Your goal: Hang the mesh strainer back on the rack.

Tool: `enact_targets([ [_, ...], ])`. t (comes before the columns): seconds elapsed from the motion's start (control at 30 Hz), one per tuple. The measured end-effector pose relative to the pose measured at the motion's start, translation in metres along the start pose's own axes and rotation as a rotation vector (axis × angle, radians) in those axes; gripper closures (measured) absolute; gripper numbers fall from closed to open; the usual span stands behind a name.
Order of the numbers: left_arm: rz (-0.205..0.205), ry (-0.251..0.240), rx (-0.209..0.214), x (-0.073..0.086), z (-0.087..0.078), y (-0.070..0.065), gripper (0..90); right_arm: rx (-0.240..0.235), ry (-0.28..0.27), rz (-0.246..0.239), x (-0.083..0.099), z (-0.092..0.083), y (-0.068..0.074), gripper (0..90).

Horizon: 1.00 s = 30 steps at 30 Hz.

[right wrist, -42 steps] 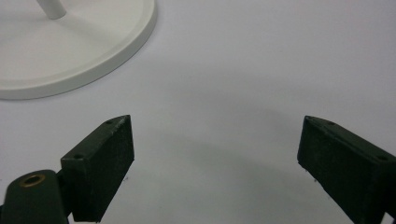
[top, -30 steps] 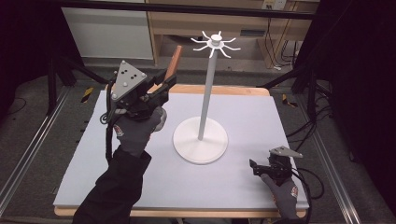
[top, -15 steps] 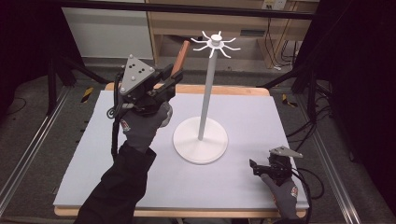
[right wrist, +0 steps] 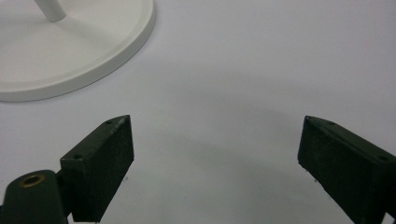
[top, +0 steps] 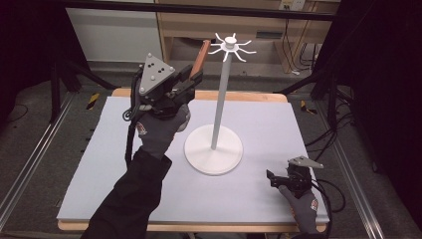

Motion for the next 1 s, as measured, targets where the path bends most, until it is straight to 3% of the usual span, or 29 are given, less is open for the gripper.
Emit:
enact_targets([
  [0.3,0.005,0.009,-0.008,0.001,0.000,0.004,70.3,-0.002,0.005,0.006,0.000,0.001,0.001,10.9],
  [1.0,0.005,0.032,-0.010,0.013,0.015,0.001,70.3,-0.003,0.004,0.008,0.000,0.001,0.000,10.9],
])
Point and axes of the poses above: each handheld gripper's, and its own axes: z roughly forward along the jaws, x roughly out of its underside, y roughly to its left, the point moved 6 cm from there along z, roughly forward along the jaws, and after that the axes turned 15 degrees about -z, right-handed, at the moved point
